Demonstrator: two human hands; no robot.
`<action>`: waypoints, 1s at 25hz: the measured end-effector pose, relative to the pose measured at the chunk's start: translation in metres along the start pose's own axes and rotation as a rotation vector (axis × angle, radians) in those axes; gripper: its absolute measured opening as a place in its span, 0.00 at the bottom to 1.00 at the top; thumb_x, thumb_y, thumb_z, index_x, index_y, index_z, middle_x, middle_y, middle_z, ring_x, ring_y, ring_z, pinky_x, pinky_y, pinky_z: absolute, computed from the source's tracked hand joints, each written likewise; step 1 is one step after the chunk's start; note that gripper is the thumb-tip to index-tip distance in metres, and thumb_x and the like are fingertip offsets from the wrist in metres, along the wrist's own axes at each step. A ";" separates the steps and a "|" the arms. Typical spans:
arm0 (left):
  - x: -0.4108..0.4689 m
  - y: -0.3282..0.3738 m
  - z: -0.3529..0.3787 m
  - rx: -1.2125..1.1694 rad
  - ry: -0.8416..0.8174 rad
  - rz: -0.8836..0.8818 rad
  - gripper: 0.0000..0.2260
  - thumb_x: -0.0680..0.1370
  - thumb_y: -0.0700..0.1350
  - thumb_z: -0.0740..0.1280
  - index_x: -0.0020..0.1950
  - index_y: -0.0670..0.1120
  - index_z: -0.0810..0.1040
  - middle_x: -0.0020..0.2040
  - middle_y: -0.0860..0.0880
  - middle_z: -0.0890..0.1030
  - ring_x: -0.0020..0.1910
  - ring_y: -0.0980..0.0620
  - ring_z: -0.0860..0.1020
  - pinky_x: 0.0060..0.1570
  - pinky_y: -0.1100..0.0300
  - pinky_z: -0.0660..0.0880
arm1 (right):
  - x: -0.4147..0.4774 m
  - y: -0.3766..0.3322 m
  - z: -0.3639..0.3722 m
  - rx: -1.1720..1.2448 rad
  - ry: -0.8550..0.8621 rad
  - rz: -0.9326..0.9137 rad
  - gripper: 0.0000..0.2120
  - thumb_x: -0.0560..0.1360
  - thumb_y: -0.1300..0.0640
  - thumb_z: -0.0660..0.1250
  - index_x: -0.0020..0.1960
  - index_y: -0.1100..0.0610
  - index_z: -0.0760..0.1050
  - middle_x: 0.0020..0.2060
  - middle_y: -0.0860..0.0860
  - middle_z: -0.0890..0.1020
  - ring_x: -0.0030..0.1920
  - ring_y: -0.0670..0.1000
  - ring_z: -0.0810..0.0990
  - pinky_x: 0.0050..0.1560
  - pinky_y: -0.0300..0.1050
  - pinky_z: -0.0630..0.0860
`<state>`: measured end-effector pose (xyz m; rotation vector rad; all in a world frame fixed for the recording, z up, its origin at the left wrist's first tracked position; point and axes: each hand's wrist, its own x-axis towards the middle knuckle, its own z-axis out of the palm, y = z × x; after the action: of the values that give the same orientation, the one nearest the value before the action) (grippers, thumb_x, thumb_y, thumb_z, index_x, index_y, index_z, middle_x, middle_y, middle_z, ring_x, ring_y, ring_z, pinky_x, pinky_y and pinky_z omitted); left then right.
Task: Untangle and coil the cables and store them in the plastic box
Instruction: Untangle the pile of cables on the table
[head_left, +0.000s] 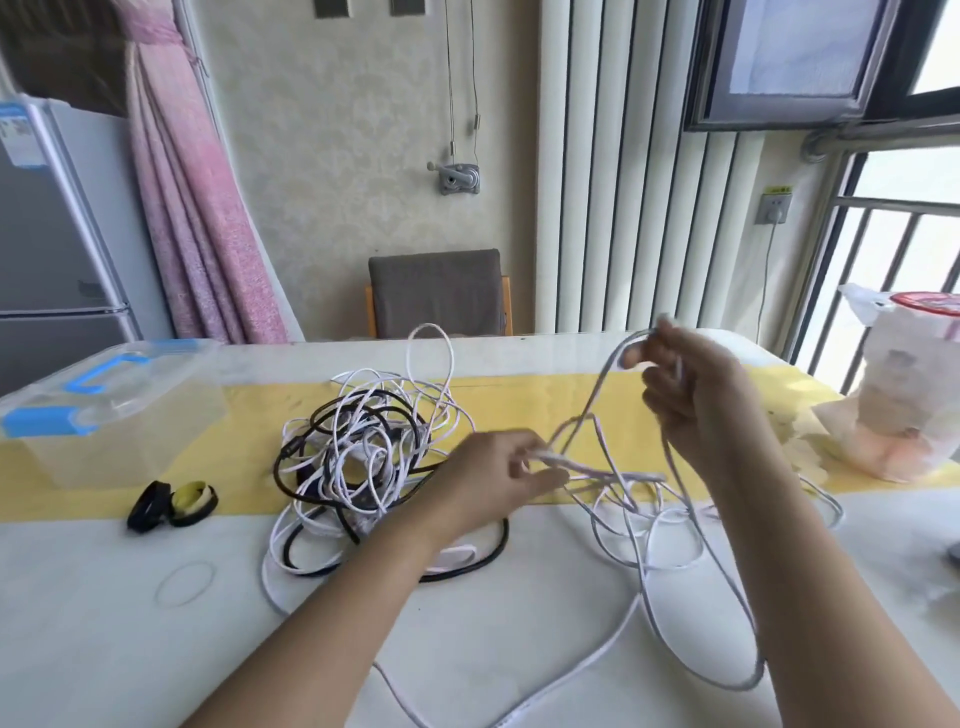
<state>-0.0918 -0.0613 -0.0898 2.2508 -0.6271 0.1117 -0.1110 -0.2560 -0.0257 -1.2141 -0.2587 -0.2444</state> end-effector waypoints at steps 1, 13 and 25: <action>0.001 -0.001 -0.013 -0.043 0.086 -0.002 0.06 0.70 0.52 0.75 0.42 0.53 0.80 0.24 0.56 0.70 0.25 0.58 0.67 0.31 0.62 0.65 | 0.003 -0.001 -0.010 -0.020 0.119 -0.027 0.16 0.80 0.57 0.57 0.33 0.56 0.67 0.27 0.50 0.77 0.19 0.42 0.54 0.22 0.37 0.47; -0.009 -0.046 -0.115 -0.946 0.607 -0.228 0.14 0.81 0.40 0.54 0.37 0.44 0.72 0.19 0.57 0.58 0.17 0.62 0.55 0.18 0.68 0.48 | 0.010 0.036 -0.047 -1.295 0.516 0.079 0.12 0.72 0.65 0.62 0.49 0.58 0.82 0.48 0.60 0.82 0.49 0.61 0.78 0.46 0.47 0.71; -0.021 -0.007 -0.102 -1.013 -0.059 0.157 0.08 0.74 0.48 0.66 0.47 0.47 0.82 0.31 0.53 0.69 0.26 0.59 0.63 0.24 0.67 0.57 | 0.000 0.102 0.029 -0.981 -0.224 0.233 0.36 0.69 0.46 0.73 0.72 0.53 0.62 0.62 0.50 0.75 0.61 0.51 0.73 0.53 0.39 0.68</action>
<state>-0.0947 0.0241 -0.0293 1.2304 -0.6830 -0.1677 -0.0798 -0.1952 -0.1072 -2.2336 -0.1867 -0.0136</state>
